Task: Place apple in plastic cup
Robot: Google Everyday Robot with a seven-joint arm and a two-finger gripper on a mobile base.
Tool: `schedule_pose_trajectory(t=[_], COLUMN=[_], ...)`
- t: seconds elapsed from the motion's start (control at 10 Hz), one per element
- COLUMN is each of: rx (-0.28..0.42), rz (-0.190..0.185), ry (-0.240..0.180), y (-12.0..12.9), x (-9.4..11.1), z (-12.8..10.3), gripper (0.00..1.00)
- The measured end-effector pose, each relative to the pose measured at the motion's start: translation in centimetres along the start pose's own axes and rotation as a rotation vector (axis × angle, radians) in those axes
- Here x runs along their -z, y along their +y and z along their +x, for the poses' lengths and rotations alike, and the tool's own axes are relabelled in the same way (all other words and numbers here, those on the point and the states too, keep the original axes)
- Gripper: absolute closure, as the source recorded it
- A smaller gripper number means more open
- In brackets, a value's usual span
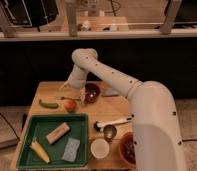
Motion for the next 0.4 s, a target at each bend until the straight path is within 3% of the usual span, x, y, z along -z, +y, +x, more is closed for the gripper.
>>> schedule_pose_trajectory(t=[0.1, 0.3, 0.4], rx=[0.004, 0.010, 0.011], rz=[0.015, 0.052, 0.065], ry=[0.010, 0.030, 0.035], y=[-0.5, -2.0, -2.8], x=[1.0, 5.1, 5.9], z=[0.3, 2.0, 2.8], gripper=[0.20, 0.20, 0.20])
